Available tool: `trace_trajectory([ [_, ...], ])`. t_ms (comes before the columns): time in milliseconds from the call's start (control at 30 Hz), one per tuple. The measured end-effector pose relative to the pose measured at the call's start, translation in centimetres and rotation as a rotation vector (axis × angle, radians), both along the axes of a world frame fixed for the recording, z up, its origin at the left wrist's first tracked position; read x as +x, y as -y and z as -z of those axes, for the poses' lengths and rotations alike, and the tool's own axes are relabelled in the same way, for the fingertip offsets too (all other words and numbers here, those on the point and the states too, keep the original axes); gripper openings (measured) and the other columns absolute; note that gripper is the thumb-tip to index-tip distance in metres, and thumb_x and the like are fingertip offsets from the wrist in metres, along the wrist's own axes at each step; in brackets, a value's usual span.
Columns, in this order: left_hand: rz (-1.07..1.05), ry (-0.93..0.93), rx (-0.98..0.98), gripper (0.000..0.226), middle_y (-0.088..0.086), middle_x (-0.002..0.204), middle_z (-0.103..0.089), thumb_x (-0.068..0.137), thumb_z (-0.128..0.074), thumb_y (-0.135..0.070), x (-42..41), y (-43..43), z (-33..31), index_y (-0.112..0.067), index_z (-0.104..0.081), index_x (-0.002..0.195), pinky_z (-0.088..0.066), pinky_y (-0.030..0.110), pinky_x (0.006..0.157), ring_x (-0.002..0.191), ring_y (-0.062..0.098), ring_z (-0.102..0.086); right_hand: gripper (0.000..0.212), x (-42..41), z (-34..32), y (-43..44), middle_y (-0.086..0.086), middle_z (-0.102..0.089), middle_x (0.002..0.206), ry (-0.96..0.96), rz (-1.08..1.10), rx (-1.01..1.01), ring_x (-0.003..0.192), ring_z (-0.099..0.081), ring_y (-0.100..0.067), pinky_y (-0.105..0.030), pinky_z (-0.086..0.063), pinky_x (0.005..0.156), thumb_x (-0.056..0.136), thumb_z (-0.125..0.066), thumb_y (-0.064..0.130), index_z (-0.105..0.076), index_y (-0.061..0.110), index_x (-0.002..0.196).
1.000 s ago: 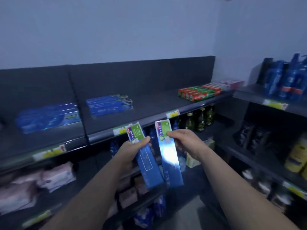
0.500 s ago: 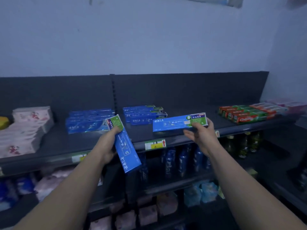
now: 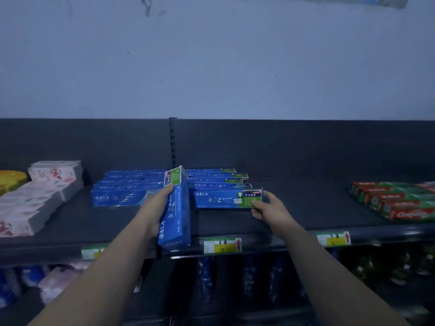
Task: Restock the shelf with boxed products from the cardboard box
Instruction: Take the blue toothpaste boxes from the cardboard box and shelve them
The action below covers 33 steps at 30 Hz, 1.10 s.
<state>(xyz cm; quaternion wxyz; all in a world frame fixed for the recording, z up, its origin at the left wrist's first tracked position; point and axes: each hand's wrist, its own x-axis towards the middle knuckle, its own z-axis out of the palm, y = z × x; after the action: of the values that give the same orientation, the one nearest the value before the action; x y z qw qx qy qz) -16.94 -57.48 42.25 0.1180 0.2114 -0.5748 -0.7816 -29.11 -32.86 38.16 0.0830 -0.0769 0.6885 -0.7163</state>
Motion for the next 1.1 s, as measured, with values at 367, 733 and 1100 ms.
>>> trace_trajectory([
  [367,0.031,0.024,-0.012,0.016,0.012,0.069,-0.067,0.087,-0.057,-0.023,-2.4,1.1,0.5,-0.009,-0.063,0.092,-0.054,0.031,0.050,0.051,0.025,-0.063,0.042,-4.2,0.1,1.3,0.001,-0.058,0.119,-0.345,-0.199,0.675,0.097,-0.052,-0.014,-0.027,-0.043,0.085,0.099,-0.048,0.028,-0.043,0.020,0.140],
  [733,0.303,-0.121,-0.290,0.057,0.010,0.104,-0.072,0.070,-0.079,-0.001,-5.5,-1.0,-2.2,-0.013,-0.060,0.122,-0.057,0.032,0.066,0.079,0.024,-0.071,0.026,-2.6,-5.0,0.9,0.004,-0.065,0.096,-0.308,-0.118,0.107,0.076,-0.053,-0.009,-0.021,-0.042,0.065,0.096,-0.053,0.038,-0.066,0.020,0.110],
  [1100,0.524,0.045,-0.705,0.050,-0.001,0.096,-0.072,0.064,-0.086,-0.019,-5.5,0.4,-1.8,-0.017,-0.065,0.109,-0.051,0.021,0.069,0.085,0.011,-0.068,0.022,-2.4,-4.6,-1.8,-0.003,-0.067,0.077,-0.251,0.019,0.025,0.059,-0.050,-0.008,-0.018,-0.045,0.053,0.094,-0.060,0.025,-0.074,0.008,0.094],
])
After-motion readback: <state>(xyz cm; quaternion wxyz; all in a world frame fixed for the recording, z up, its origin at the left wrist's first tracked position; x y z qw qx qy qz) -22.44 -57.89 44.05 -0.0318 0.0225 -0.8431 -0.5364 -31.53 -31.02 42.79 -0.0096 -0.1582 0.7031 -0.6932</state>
